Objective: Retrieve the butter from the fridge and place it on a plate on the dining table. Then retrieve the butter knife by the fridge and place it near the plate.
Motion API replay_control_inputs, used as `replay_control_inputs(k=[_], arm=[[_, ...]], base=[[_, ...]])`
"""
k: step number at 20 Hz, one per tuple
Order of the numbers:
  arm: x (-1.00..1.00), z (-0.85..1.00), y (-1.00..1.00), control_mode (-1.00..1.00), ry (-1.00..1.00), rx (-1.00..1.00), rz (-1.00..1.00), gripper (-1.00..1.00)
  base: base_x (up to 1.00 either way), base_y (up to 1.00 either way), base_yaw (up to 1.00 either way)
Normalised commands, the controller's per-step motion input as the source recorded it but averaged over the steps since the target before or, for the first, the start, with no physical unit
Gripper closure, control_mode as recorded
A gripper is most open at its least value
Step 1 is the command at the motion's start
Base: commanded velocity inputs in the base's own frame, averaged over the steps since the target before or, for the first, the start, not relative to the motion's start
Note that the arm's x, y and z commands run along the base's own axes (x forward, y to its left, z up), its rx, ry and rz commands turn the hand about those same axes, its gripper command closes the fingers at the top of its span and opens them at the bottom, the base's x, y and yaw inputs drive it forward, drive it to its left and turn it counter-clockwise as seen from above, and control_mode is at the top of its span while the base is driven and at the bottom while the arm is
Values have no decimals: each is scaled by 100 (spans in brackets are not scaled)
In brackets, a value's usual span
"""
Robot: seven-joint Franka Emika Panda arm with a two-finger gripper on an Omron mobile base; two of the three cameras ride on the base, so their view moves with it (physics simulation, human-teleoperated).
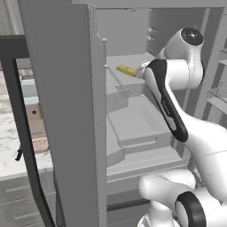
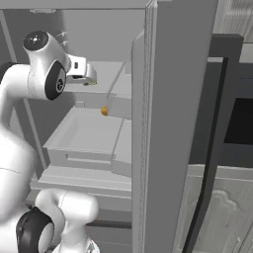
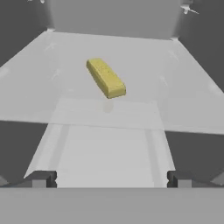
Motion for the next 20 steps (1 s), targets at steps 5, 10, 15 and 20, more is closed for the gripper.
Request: replay_control_inputs(k=[5,10,15,20], arm=[[78,1,1,-100,5,0,0,-100],[76,-13,3,-100,9,0,0,-100],[56,-1,25,-100,6,0,5,-100],[65,-3,19,-100,2,0,6,-100]], base=[[0,0,0],[0,0,0],[0,0,0],[0,0,0]])
